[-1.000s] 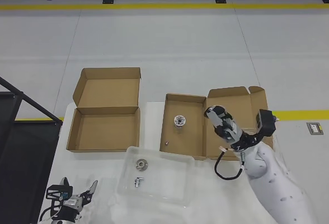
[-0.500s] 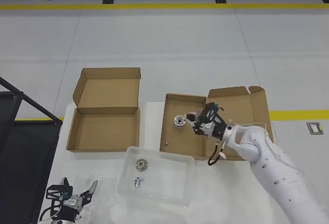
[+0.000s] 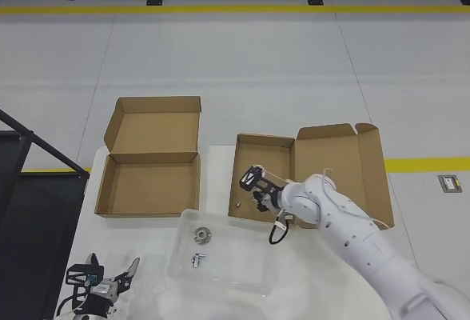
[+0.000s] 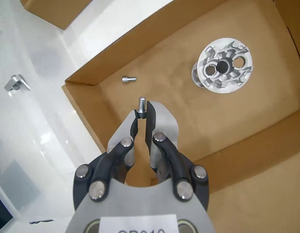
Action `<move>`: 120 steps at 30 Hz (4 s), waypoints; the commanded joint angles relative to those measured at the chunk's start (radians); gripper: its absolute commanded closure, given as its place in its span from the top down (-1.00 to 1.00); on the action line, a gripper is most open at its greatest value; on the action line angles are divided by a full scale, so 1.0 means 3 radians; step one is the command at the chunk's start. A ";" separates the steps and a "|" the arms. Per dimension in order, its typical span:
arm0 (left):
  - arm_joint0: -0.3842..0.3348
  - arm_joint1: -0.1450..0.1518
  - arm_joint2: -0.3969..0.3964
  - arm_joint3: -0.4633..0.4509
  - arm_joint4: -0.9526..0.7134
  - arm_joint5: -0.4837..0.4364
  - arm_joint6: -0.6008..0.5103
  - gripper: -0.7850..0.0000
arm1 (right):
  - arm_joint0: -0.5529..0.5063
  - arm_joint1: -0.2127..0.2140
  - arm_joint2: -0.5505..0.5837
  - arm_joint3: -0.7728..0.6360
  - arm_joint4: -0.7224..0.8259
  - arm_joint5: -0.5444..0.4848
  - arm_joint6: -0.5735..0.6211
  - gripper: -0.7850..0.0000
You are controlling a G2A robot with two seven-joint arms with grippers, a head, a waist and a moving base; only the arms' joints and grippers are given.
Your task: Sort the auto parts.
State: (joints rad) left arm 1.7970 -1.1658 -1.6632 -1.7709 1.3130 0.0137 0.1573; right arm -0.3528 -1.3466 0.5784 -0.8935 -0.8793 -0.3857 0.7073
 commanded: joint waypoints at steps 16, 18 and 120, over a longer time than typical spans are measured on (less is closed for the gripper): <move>0.0000 0.0000 0.0000 0.0000 0.0000 0.0000 0.0000 1.00 | 0.0277 -0.0587 -0.0438 0.1006 -0.0232 0.0566 -0.0086 -0.91; 0.0000 0.0000 0.0000 0.0000 0.0000 0.0000 0.0000 1.00 | 0.0295 -0.0631 -0.0444 0.1091 -0.0233 0.0564 -0.0110 -0.82; 0.0000 0.0000 0.0000 0.0000 0.0000 0.0000 0.0000 1.00 | -0.0304 -0.1136 -0.0844 0.0168 -0.0850 -0.0426 -0.0075 0.14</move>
State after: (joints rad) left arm 1.7970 -1.1658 -1.6632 -1.7709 1.3130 0.0137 0.1573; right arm -0.4451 -1.6818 0.3277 -0.8515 -1.1288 -0.5144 0.6860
